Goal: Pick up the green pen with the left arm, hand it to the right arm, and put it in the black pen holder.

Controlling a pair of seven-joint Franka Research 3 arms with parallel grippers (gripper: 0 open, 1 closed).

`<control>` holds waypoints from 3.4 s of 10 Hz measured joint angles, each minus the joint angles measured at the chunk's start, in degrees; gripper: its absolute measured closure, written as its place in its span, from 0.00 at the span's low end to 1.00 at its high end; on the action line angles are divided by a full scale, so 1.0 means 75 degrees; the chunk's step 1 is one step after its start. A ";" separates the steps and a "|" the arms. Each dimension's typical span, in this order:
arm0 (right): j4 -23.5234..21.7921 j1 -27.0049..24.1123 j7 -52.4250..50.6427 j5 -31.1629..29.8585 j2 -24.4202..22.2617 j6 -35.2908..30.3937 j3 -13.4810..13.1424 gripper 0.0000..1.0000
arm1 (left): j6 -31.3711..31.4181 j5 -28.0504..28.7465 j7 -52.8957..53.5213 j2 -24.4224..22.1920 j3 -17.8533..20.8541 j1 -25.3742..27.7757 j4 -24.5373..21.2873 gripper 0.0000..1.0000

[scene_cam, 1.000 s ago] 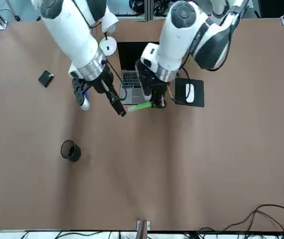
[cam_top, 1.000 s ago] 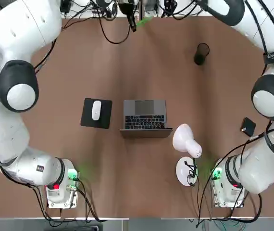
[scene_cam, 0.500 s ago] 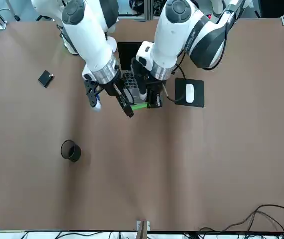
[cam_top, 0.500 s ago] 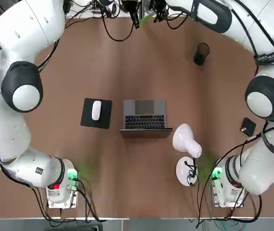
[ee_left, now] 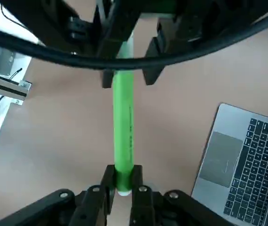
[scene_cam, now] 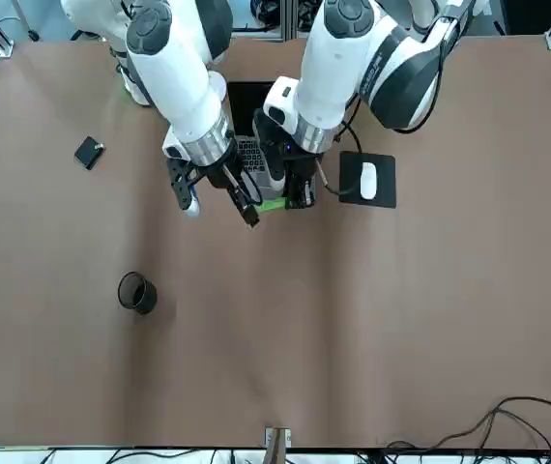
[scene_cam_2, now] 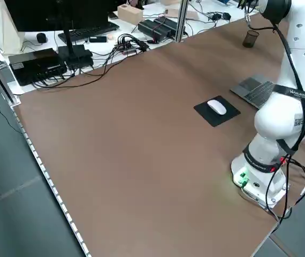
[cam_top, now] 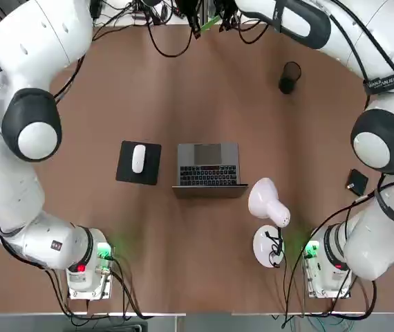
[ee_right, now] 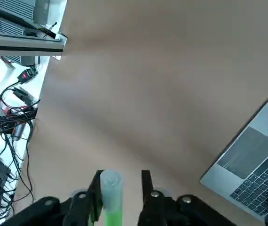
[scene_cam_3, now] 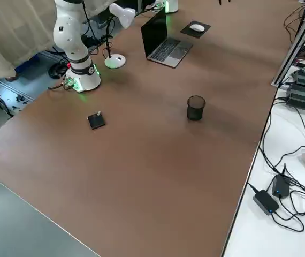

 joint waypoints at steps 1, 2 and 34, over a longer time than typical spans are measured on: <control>0.0012 0.0000 0.0006 0.0000 0.0000 0.0018 -0.0001 0.67 | -0.0003 -0.0001 0.0000 0.0001 0.0005 -0.0001 0.0000 0.82; 0.0025 0.0000 0.0013 0.0000 0.0004 0.0053 -0.0005 0.73 | -0.0006 0.0000 0.0000 0.0003 0.0004 -0.0013 -0.0001 0.82; -0.3969 -0.3675 -1.3338 0.0048 0.0271 0.4948 -0.0186 0.82 | -0.3198 -0.1595 -0.3350 -0.2246 0.3247 0.2927 -0.0642 0.00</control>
